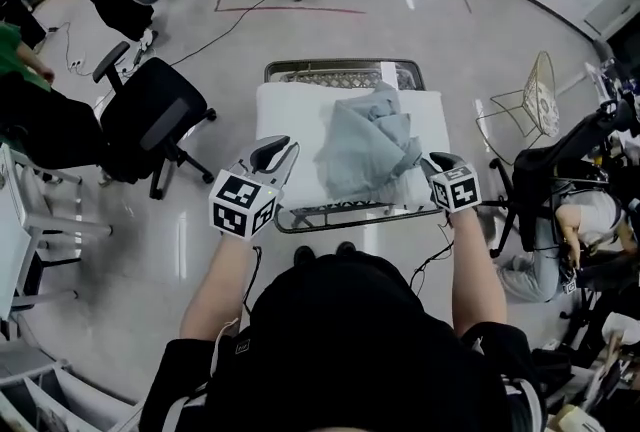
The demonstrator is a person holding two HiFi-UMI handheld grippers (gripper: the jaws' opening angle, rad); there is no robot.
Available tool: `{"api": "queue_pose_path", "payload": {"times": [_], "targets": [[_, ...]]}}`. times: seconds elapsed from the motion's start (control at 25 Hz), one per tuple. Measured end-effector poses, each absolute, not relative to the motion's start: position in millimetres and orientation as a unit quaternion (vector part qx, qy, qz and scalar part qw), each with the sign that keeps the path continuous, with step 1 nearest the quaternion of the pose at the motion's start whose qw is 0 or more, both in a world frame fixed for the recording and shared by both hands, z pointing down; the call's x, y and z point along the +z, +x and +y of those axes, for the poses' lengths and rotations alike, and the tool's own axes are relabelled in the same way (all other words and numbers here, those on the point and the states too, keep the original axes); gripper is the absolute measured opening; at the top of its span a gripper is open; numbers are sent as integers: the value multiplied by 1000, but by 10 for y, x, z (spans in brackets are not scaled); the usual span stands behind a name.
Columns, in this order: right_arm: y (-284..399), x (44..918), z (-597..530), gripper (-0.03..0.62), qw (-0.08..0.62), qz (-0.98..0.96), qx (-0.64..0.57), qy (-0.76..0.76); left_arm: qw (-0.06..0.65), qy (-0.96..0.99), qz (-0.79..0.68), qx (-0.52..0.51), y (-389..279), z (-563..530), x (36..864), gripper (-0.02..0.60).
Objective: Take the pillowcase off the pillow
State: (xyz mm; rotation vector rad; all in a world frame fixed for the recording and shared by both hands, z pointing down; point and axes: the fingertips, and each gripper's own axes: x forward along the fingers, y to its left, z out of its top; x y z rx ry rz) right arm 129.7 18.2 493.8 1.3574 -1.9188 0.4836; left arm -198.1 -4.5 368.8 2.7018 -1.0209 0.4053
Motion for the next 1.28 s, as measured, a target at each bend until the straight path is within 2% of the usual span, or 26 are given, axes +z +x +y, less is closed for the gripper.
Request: {"api": "queue_pose_path", "payload": {"times": [0.16, 0.24, 0.52, 0.72, 0.92, 1.12, 1.28], "targets": [[1221, 4436, 62, 71, 264, -773, 173, 550, 145, 923, -328, 139, -1808, 87, 3667, 66], [1155, 4239, 5, 44, 241, -783, 152, 553, 179, 923, -322, 108, -1748, 124, 3552, 61], [782, 3892, -14, 11, 167, -829, 137, 516, 183, 911, -366, 58, -1678, -19, 3161, 54], [687, 3619, 91, 11, 121, -862, 140, 473, 155, 906, -387, 75, -1516, -172, 2973, 49], [906, 3155, 196, 9, 65, -876, 132, 460, 108, 911, -381, 113, -1304, -140, 2837, 44], [1028, 2775, 199, 9, -4, -878, 101, 467, 72, 896, -430, 86, -1479, -73, 2679, 43], [1014, 2646, 174, 8, -30, -878, 69, 472, 87, 883, -459, 52, -1759, -47, 2666, 37]]}}
